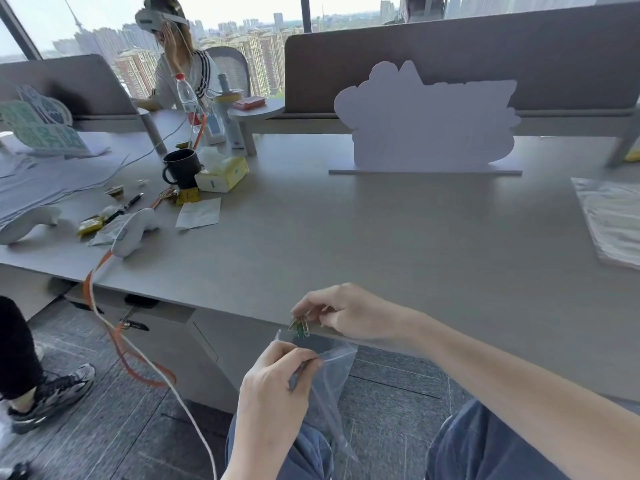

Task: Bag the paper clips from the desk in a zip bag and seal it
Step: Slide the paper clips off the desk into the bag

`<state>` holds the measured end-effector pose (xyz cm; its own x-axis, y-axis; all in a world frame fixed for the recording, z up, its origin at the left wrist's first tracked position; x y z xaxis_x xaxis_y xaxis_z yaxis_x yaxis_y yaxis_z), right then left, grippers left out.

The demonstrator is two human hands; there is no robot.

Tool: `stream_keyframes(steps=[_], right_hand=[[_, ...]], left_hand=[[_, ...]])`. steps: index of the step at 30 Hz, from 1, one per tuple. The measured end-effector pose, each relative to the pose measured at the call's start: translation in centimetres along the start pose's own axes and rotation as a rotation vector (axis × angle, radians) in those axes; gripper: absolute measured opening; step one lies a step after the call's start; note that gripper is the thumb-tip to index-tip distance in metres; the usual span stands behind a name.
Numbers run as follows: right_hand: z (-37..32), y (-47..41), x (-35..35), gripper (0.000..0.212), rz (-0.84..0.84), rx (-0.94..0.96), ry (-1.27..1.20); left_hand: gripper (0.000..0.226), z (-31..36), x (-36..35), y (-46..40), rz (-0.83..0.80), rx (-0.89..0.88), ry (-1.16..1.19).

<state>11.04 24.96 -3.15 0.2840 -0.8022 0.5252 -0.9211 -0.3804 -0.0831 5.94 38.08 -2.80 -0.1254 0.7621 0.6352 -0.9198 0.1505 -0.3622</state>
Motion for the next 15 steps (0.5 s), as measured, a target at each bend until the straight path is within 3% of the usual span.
stream_keyframes(steps=[3,6,10,13,15], right_hand=[[-0.5,1.0,-1.1,0.050,-0.092,0.002,-0.157],[-0.3,1.0,-0.6,0.047,-0.072,-0.002,-0.263],[-1.6,1.9,-0.3,0.021,-0.145,0.054,-0.024],[-3.4,3.0,-2.4,0.021,-0.279,0.110,0.242],[-4.8,3.1,-3.3,0.014,-0.270,0.222,0.405]], left_hand=[[0.009,0.0,0.2,0.1,0.002,0.006,-0.001],[0.005,-0.1,0.5,0.2,0.007,0.017,-0.005],[0.010,0.0,1.4,0.6,0.008,0.023,0.001],[0.010,0.5,2.8,1.0,0.024,0.007,-0.011],[0.013,1.1,3.9,1.4,0.036,-0.004,-0.039]])
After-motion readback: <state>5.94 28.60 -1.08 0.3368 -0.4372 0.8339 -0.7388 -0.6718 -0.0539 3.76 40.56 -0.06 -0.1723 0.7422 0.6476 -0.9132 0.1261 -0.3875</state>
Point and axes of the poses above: each hand's wrist, its own y-axis away from the middle knuckle, its own x-axis out of the back of the hand, z = x × y, the point moved 10 cm from there along -y, towards the middle knuckle, and after that the axes turned 11 degrees about x, right-handed, at the moved point
